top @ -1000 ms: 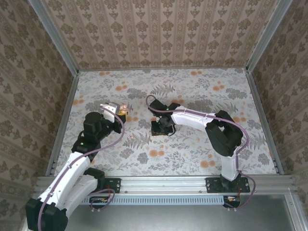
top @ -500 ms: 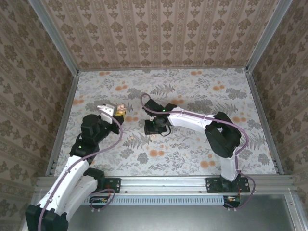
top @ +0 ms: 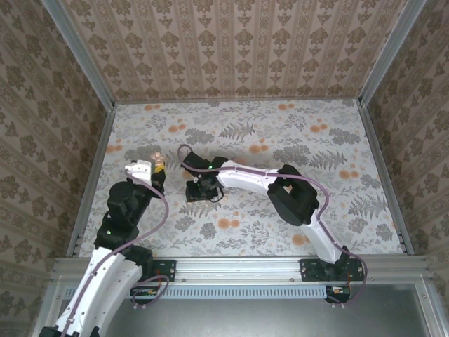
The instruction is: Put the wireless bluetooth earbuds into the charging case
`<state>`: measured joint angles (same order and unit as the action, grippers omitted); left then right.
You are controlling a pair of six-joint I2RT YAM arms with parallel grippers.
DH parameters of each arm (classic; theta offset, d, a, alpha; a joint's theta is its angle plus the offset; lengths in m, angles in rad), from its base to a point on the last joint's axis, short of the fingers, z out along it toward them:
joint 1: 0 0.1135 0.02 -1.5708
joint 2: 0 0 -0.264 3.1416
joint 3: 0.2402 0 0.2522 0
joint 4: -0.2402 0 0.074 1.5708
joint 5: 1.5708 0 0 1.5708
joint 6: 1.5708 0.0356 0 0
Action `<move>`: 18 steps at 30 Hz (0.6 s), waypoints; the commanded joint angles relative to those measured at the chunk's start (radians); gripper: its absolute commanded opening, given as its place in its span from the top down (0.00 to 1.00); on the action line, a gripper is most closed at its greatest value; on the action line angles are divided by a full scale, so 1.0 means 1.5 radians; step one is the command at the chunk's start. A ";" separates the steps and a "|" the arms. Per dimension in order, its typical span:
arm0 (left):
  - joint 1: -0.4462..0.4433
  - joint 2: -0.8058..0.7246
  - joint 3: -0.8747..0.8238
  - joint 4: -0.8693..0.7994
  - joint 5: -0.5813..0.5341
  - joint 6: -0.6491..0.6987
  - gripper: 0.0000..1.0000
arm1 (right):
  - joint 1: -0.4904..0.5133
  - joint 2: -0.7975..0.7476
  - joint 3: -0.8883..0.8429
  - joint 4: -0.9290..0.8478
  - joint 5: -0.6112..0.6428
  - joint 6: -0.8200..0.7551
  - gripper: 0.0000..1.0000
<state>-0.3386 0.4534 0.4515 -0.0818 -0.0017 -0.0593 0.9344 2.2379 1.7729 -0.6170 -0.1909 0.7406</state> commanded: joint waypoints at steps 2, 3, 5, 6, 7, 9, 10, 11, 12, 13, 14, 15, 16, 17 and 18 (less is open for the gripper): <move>0.007 -0.007 -0.017 0.000 -0.014 0.007 1.00 | 0.004 0.025 0.040 -0.046 0.014 -0.002 0.66; 0.008 -0.008 -0.018 0.002 -0.013 0.006 1.00 | 0.004 0.030 0.045 -0.049 0.017 -0.003 0.66; 0.009 -0.007 -0.019 0.005 -0.011 0.006 1.00 | 0.006 0.041 0.058 -0.056 0.022 -0.008 0.66; 0.010 -0.007 -0.019 0.005 -0.011 0.007 1.00 | 0.006 0.045 0.064 -0.059 0.023 -0.010 0.66; 0.011 -0.007 -0.020 0.004 -0.009 0.007 1.00 | 0.007 0.051 0.070 -0.063 0.025 -0.012 0.66; 0.013 -0.007 -0.020 0.003 -0.007 0.007 1.00 | 0.007 0.061 0.080 -0.066 0.027 -0.016 0.66; 0.013 -0.007 -0.020 0.003 -0.005 0.005 1.00 | 0.008 0.066 0.086 -0.070 0.028 -0.018 0.66; 0.014 -0.007 -0.021 0.002 -0.003 0.004 1.00 | 0.008 0.072 0.094 -0.076 0.029 -0.020 0.66; 0.014 -0.007 -0.022 0.002 -0.003 0.004 1.00 | 0.010 0.077 0.101 -0.084 0.031 -0.024 0.66; 0.015 -0.007 -0.023 0.001 -0.002 0.004 1.00 | 0.011 0.081 0.108 -0.092 0.033 -0.028 0.66; 0.015 -0.007 -0.023 0.001 -0.001 0.004 1.00 | 0.013 0.085 0.112 -0.099 0.036 -0.032 0.66; 0.016 -0.007 -0.023 0.001 0.000 0.002 1.00 | 0.015 0.085 0.113 -0.102 0.038 -0.035 0.66; 0.016 -0.007 -0.023 0.001 0.001 0.002 1.00 | 0.017 0.085 0.113 -0.107 0.041 -0.038 0.66; 0.017 -0.007 -0.024 0.001 0.001 0.002 1.00 | 0.019 0.085 0.112 -0.111 0.046 -0.041 0.66; 0.018 -0.007 -0.024 0.002 0.001 0.001 1.00 | 0.020 0.086 0.112 -0.115 0.049 -0.044 0.66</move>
<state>-0.3241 0.4534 0.4248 -0.0826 -0.0074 -0.0593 0.9493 2.3432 1.9152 -0.7189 -0.1520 0.7029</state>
